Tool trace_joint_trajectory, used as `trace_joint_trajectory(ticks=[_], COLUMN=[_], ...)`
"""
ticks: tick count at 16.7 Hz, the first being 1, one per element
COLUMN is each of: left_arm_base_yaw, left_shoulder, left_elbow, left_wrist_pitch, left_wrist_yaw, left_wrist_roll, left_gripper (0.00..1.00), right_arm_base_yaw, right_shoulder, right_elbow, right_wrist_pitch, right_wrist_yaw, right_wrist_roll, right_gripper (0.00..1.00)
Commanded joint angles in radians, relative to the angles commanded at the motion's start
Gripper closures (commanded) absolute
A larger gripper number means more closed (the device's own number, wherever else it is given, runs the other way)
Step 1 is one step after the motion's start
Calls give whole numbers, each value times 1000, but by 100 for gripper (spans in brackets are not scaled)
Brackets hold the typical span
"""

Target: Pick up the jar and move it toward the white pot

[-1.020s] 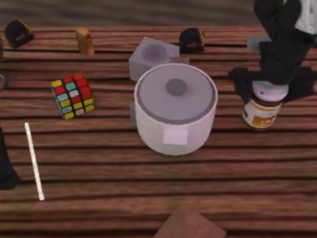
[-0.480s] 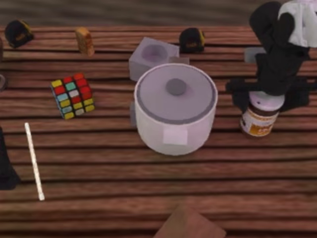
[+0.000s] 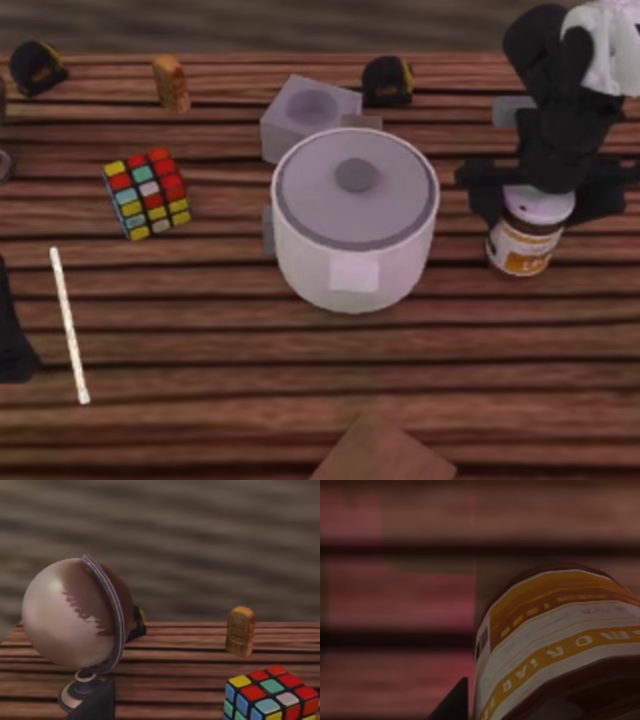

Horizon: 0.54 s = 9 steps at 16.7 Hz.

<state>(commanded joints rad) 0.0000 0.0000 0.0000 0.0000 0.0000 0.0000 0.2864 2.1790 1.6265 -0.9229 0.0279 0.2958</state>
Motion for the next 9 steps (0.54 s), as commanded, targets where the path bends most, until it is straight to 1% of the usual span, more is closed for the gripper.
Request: trace_joint_trajectory(ticks=[3,4,9], left_arm_base_yaw=[0,0,0], left_shoulder=[0,0,0], left_elbow=[0,0,0], left_wrist_pitch=[0,0,0], left_wrist_yaw=[0,0,0], left_wrist_roll=[0,0,0], left_gripper=[0,0,0], right_arm_base_yaw=[0,0,0], right_shoulder=[0,0,0], right_elbow=[0,0,0], right_wrist_pitch=[0,0,0], right_wrist_yaw=[0,0,0], right_wrist_roll=[0,0,0], right_gripper=[2,0,0])
